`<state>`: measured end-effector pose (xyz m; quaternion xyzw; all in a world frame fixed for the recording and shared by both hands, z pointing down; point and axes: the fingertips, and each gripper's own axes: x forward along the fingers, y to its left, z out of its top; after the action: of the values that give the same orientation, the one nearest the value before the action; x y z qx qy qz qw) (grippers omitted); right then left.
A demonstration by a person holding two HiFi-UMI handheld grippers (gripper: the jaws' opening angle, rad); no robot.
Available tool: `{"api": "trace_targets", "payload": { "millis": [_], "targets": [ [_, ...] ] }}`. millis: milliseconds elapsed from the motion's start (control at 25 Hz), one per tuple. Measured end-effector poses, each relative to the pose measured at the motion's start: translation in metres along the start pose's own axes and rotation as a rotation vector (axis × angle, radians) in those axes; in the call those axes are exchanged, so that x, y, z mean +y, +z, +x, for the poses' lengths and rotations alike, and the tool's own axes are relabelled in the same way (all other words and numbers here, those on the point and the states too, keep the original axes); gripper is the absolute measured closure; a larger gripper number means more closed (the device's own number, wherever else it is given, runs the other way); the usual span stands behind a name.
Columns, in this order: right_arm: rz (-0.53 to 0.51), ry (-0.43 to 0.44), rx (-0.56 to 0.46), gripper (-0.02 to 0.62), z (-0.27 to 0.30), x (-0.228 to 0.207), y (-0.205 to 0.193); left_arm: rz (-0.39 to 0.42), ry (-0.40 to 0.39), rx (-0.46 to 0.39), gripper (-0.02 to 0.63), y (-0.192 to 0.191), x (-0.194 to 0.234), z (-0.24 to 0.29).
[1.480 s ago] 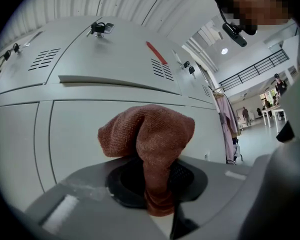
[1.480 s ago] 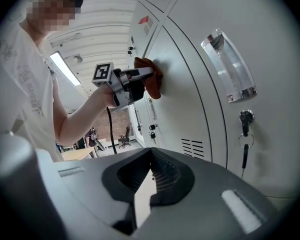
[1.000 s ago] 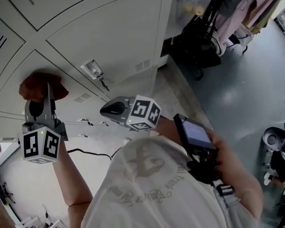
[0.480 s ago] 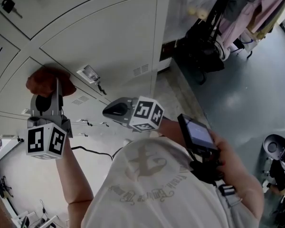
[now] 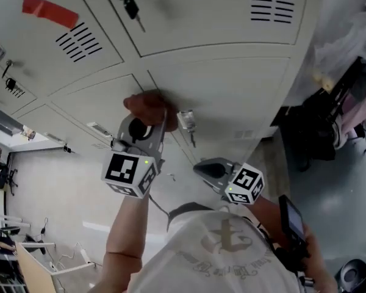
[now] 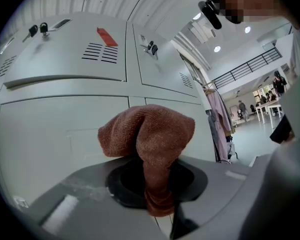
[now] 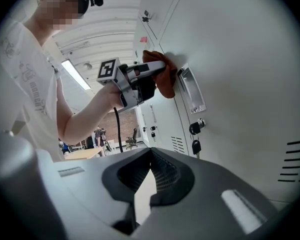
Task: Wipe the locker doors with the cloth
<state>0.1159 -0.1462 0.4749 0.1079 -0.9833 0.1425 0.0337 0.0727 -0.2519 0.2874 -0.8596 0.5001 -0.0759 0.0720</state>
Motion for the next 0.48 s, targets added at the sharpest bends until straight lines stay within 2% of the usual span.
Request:
{"api": "trace_targets", "payload": {
  "millis": [120, 240, 480],
  "targets": [
    [-0.006, 0.031, -0.004, 0.588, 0.004, -0.003, 0.004, 0.022, 0.035, 0.017, 0.526, 0.004, 0.009, -0.004],
    [0.002, 0.028, -0.008, 0.588, 0.001, -0.006, 0.004, 0.038, 0.036, 0.025, 0.526, 0.01, 0.01, -0.004],
    [0.01, 0.033, -0.038, 0.588, 0.0, -0.006, 0.009, 0.06, 0.029, -0.013, 0.526, 0.051, 0.019, -0.009]
  ]
}}
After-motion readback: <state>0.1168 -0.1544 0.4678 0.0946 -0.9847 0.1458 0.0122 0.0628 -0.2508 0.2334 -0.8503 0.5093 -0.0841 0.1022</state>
